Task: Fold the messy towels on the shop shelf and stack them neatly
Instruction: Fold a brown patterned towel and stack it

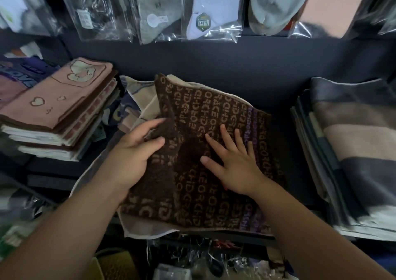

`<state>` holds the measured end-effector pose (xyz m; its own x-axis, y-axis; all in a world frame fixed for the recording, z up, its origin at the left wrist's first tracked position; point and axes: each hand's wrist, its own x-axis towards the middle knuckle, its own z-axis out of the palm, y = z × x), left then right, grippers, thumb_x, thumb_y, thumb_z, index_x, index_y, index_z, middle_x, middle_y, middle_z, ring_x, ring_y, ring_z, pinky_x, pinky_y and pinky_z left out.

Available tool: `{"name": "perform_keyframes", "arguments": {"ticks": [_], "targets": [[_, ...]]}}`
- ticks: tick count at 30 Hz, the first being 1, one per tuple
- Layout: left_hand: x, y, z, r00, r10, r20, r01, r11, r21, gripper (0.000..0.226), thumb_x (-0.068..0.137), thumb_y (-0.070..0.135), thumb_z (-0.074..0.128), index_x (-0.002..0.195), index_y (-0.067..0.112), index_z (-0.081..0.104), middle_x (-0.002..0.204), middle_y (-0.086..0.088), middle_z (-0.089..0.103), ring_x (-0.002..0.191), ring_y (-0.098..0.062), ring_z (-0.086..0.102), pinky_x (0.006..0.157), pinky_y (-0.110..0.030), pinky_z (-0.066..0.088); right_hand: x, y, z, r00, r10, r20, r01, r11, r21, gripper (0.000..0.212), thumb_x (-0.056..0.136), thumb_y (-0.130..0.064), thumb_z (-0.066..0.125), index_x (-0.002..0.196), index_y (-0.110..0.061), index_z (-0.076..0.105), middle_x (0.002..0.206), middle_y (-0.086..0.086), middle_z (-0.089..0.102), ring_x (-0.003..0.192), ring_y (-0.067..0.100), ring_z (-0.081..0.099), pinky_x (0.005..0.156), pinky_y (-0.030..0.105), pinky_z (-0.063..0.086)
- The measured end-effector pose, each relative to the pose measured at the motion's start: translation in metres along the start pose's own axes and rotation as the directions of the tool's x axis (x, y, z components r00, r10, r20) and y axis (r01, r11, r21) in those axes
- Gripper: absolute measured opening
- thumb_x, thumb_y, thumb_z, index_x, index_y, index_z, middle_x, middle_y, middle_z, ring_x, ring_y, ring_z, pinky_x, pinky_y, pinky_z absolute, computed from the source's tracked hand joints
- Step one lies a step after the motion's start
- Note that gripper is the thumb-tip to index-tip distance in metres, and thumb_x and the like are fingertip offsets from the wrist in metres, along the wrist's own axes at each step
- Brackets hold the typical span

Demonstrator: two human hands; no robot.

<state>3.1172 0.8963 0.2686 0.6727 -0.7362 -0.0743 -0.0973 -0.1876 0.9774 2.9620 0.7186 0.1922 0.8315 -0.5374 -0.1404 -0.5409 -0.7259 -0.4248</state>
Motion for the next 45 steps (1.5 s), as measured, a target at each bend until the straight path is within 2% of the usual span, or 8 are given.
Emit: {"name": "perform_keyframes", "arguments": {"ticks": [6,12,16,22,29,34,40,45], "targets": [[-0.005,0.019,0.070,0.960,0.234,0.152,-0.268,0.927,0.262,0.043,0.098,0.014,0.059,0.135,0.036,0.059,0.128,0.017,0.065,0.117,0.004,0.058,0.103,-0.018,0.043,-0.010,0.004,-0.037,0.923,0.144,-0.356,0.136,0.745,0.653,0.041,0.102,-0.051,0.046,0.129,-0.027,0.065,0.132,-0.008,0.063,0.127,0.008,0.053,0.111,0.035,0.040],[-0.009,-0.010,0.118,0.926,0.175,0.335,-0.299,0.882,0.364,0.065,0.090,0.027,0.071,0.148,0.035,0.042,0.130,0.018,0.061,0.117,0.007,0.057,0.105,-0.026,0.047,0.000,-0.005,-0.089,0.975,-0.003,-0.221,0.152,0.736,0.660,0.038,0.100,-0.042,0.056,0.138,-0.037,0.058,0.141,-0.015,0.056,0.130,0.003,0.050,0.112,0.028,0.040],[-0.029,-0.026,0.118,0.941,0.128,0.313,-0.264,0.856,0.444,0.086,0.082,0.022,0.077,0.147,0.041,0.025,0.105,0.023,0.058,0.094,0.014,0.056,0.079,-0.010,0.049,0.016,-0.011,-0.087,0.991,0.061,-0.116,0.033,0.745,0.666,0.054,0.098,-0.037,0.061,0.149,-0.024,0.048,0.153,-0.004,0.045,0.139,0.014,0.044,0.117,0.034,0.037],[-0.046,-0.031,0.100,0.966,0.106,0.236,-0.214,0.841,0.498,0.030,0.080,0.020,0.078,0.102,0.028,0.059,0.082,0.008,0.067,0.075,-0.007,0.065,0.066,-0.038,0.056,0.021,-0.004,-0.089,0.955,0.172,-0.243,0.087,0.619,0.781,0.057,0.100,-0.032,0.061,0.152,-0.016,0.043,0.155,-0.003,0.041,0.132,0.009,0.044,0.103,0.021,0.039],[-0.055,0.008,0.120,0.908,0.222,0.357,-0.336,0.893,0.299,0.029,0.079,0.018,0.076,0.102,0.032,0.063,0.084,0.002,0.073,0.072,-0.014,0.069,0.066,-0.039,0.058,0.005,0.018,-0.128,0.897,0.289,-0.335,0.234,0.333,0.913,0.012,0.097,-0.022,0.064,0.101,-0.017,0.074,0.099,0.004,0.078,0.097,0.017,0.073,0.094,0.037,0.057],[-0.045,-0.009,0.167,0.842,0.108,0.528,-0.374,0.824,0.426,0.055,0.084,0.021,0.074,0.134,0.024,0.052,0.092,0.012,0.062,0.077,-0.002,0.061,0.062,-0.013,0.048,0.011,0.056,-0.095,0.837,0.487,-0.247,-0.061,0.533,0.844,0.025,0.100,-0.034,0.058,0.099,-0.013,0.072,0.103,0.005,0.072,0.103,0.027,0.067,0.095,0.040,0.054],[-0.036,-0.023,0.177,0.810,-0.015,0.587,-0.285,0.864,0.415,0.058,0.090,0.044,0.068,0.141,0.033,0.044,0.090,0.011,0.066,0.071,-0.002,0.064,0.065,-0.022,0.050,0.012,0.075,-0.056,0.840,0.528,-0.122,-0.230,0.551,0.802,0.053,0.095,-0.030,0.064,0.144,-0.012,0.053,0.137,0.008,0.061,0.120,0.027,0.060,0.101,0.037,0.051],[-0.010,-0.023,0.141,0.912,0.373,0.169,-0.400,0.721,0.566,0.024,0.088,0.037,0.069,0.110,0.030,0.064,0.091,0.014,0.060,0.074,-0.002,0.055,0.067,-0.024,0.044,-0.004,0.071,-0.047,0.768,0.503,-0.397,-0.269,0.815,0.513,0.061,0.094,-0.036,0.065,0.148,-0.015,0.047,0.160,0.016,0.029,0.144,0.032,0.033,0.117,0.034,0.030]]}}
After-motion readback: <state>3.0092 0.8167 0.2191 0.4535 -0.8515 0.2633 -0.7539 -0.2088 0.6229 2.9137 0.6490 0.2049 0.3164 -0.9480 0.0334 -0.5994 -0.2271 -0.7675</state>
